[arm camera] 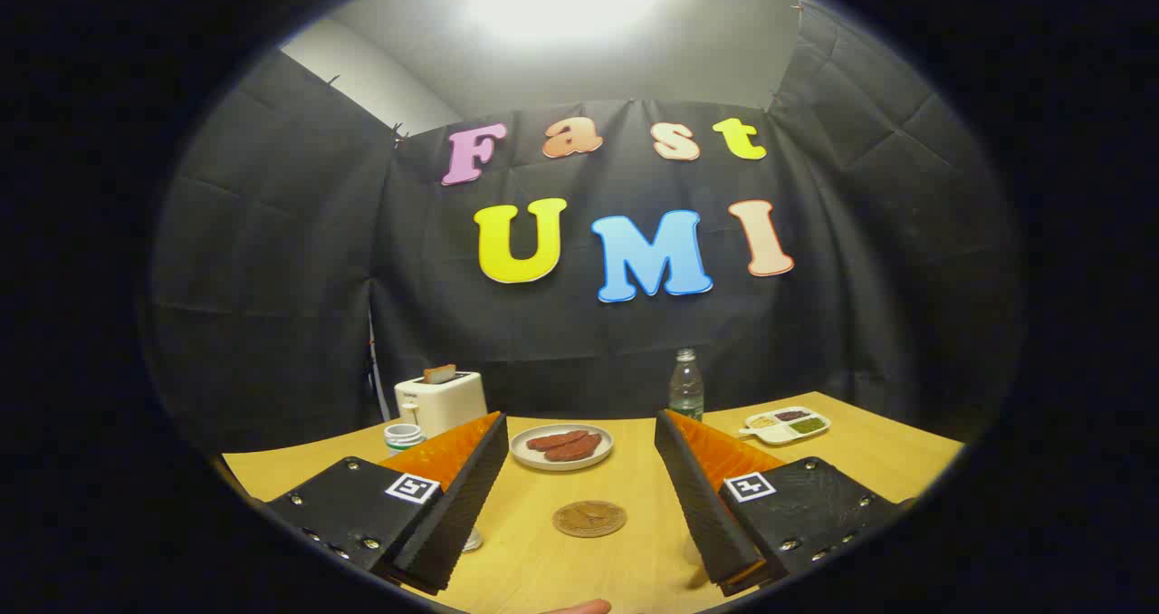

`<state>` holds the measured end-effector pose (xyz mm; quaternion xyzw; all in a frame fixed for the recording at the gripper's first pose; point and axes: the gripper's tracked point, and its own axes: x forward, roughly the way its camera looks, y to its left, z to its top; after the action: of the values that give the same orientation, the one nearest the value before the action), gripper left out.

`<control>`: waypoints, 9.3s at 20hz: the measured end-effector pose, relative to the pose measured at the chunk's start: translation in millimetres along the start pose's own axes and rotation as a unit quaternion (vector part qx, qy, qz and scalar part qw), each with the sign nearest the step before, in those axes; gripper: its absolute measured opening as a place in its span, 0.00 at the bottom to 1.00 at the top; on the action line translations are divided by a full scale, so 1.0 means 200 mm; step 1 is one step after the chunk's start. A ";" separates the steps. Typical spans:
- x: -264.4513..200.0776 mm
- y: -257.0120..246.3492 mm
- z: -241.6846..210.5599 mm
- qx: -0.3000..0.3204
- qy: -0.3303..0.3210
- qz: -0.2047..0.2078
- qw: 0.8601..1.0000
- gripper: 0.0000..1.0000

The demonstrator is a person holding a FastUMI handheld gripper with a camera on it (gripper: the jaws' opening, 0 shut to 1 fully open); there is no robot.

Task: Take the bottle from table, then pour the juice into the cup, finally place the bottle on the coaster

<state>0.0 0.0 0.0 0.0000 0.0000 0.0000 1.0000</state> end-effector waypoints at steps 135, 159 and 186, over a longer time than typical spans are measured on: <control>0.30 -0.17 -0.15 0.705 -0.105 0.071 0.698 0.70; 0.29 -0.15 -0.18 0.717 -0.107 0.073 0.685 0.70; 0.27 -0.14 -0.18 0.729 -0.110 0.075 0.671 0.70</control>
<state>54.6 -28.6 -36.7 0.7293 -0.1095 0.0748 0.6712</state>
